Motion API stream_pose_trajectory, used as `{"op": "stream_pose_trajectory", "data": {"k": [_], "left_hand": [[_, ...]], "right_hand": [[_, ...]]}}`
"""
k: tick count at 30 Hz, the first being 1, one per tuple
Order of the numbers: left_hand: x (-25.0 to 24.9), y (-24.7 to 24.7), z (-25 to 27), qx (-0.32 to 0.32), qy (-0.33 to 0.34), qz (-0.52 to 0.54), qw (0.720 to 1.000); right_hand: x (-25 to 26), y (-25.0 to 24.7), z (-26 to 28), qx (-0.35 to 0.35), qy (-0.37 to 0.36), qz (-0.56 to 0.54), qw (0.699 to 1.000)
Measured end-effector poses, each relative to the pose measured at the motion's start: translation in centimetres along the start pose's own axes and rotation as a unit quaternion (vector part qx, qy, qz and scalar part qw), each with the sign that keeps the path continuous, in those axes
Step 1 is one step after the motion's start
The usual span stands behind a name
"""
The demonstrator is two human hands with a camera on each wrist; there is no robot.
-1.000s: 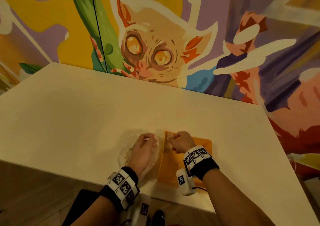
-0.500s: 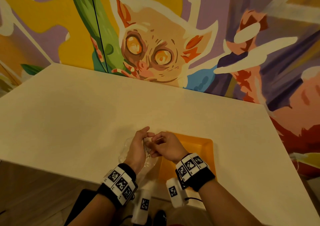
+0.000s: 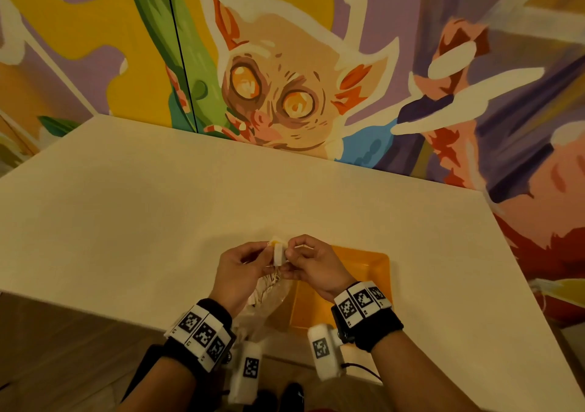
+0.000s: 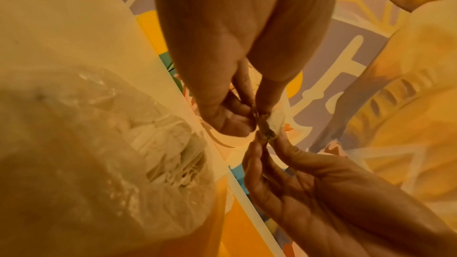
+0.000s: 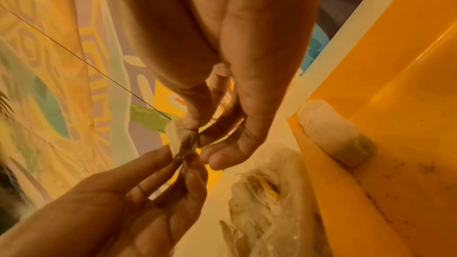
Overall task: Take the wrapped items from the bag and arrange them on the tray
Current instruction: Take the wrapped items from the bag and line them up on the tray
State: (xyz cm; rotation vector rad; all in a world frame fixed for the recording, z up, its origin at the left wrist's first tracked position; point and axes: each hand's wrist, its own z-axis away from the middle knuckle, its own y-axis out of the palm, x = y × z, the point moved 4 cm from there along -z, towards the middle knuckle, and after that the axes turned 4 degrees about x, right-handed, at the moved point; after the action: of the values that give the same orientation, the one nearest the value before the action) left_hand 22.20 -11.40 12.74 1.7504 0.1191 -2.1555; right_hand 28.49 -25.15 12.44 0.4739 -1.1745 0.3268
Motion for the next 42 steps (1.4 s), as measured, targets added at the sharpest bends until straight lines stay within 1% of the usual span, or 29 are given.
{"op": "stream_pose_trajectory", "data": {"k": [3, 5, 7, 8, 10, 12, 15, 18, 21, 24, 27, 31, 34, 37, 40, 42], "left_hand": [[-0.7, -0.4, 0.0, -0.027, 0.047, -0.080, 0.995], [-1.4, -0.7, -0.1, -0.056, 0.084, -0.150, 0.984], [-1.9, -1.0, -0.2, -0.069, 0.109, -0.215, 0.968], [-2.2, -1.1, -0.3, -0.067, 0.122, -0.245, 0.959], [-2.8, -1.0, -0.3, -0.053, 0.148, -0.300, 0.941], [-3.5, -0.8, -0.5, -0.033, 0.174, -0.355, 0.918], [-4.2, -0.2, -0.6, -0.010, 0.217, -0.400, 0.890], [-4.9, -0.2, -0.3, -0.026, 0.251, -0.404, 0.879], [-5.2, -0.3, 0.1, -0.053, 0.269, -0.387, 0.880], [-4.9, -0.3, 0.2, -0.053, 0.261, -0.376, 0.888], [-4.8, -0.1, 0.1, -0.033, 0.253, -0.399, 0.881], [-4.9, -0.1, 0.0, -0.053, 0.265, -0.381, 0.885], [-4.4, 0.2, 0.0, -0.042, 0.255, -0.380, 0.888], [-3.5, 0.2, -0.2, -0.027, 0.223, -0.360, 0.905], [-2.8, 0.6, 0.1, -0.002, 0.196, -0.335, 0.921], [-2.3, 1.1, 0.5, 0.024, 0.188, -0.347, 0.919]], "right_hand": [[-0.1, 0.1, 0.1, -0.001, 0.011, 0.004, 1.000], [0.2, -0.1, 0.1, -0.016, 0.013, 0.014, 1.000], [0.9, -0.4, 0.0, -0.031, -0.017, 0.063, 0.997], [1.4, -0.5, 0.1, -0.031, -0.043, 0.102, 0.993], [2.0, -0.3, 0.1, -0.009, -0.094, 0.178, 0.980], [2.1, 0.0, 0.0, 0.007, -0.113, 0.229, 0.967], [2.1, -0.1, -0.5, -0.017, -0.139, 0.239, 0.961], [2.1, 0.0, -0.5, -0.037, -0.160, 0.236, 0.958], [1.7, -0.1, -0.6, -0.041, -0.157, 0.265, 0.951], [1.9, 0.0, -0.5, -0.034, -0.148, 0.295, 0.943], [2.3, -0.1, -0.4, -0.036, -0.157, 0.267, 0.950], [2.2, 0.1, -0.2, -0.034, -0.153, 0.280, 0.947], [1.9, -0.5, -0.5, -0.039, -0.125, 0.300, 0.945], [1.4, -2.1, -1.0, -0.050, -0.092, 0.347, 0.932], [1.4, -4.4, -1.3, -0.093, -0.065, 0.384, 0.916], [1.2, -6.0, -1.5, -0.121, -0.032, 0.408, 0.904]]}}
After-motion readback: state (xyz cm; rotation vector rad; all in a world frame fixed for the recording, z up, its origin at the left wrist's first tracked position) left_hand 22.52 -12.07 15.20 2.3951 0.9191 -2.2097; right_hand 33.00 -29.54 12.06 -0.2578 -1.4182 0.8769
